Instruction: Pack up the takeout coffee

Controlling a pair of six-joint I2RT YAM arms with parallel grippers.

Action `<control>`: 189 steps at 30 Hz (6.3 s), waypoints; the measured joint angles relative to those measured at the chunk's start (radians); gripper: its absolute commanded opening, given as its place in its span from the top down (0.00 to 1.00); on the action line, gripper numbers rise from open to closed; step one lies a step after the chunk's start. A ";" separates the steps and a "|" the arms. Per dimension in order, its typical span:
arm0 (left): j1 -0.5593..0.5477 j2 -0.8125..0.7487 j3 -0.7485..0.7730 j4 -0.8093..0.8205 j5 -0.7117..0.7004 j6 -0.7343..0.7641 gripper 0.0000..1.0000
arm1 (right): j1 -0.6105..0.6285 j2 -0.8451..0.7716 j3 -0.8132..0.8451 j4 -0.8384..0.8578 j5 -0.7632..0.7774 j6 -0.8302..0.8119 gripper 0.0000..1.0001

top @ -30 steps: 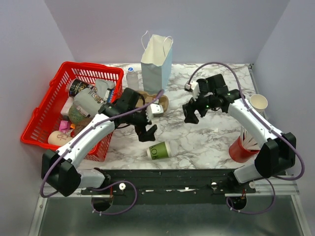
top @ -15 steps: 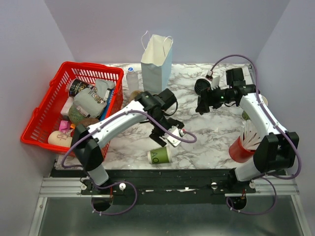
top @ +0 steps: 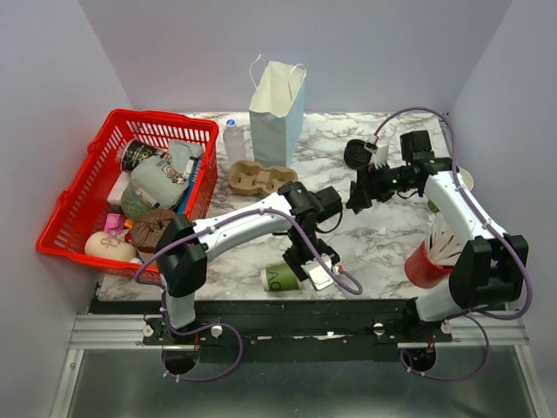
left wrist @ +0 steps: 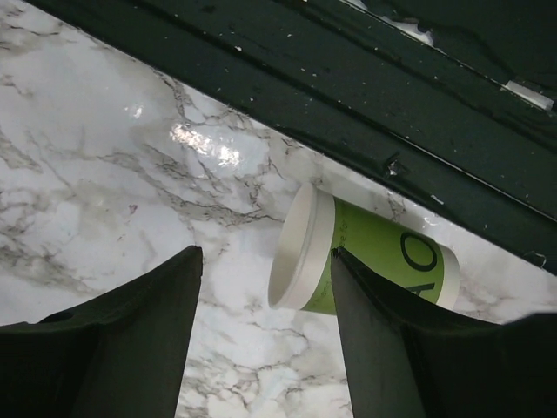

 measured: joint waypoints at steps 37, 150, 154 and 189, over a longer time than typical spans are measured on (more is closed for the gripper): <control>-0.129 0.191 0.132 -0.006 -0.262 -0.454 0.29 | -0.003 -0.188 -0.200 0.076 -0.037 0.024 0.12; 0.511 -0.267 -0.624 1.308 0.094 -1.928 0.01 | 0.554 -0.106 -0.109 -0.053 0.368 -0.830 0.11; 0.511 -0.252 -0.636 1.349 0.154 -1.936 0.01 | 0.580 -0.106 -0.109 -0.060 0.382 -0.849 0.10; 0.468 -0.164 -0.741 1.544 0.341 -2.002 0.02 | 0.657 -0.092 -0.105 -0.102 0.383 -0.815 0.00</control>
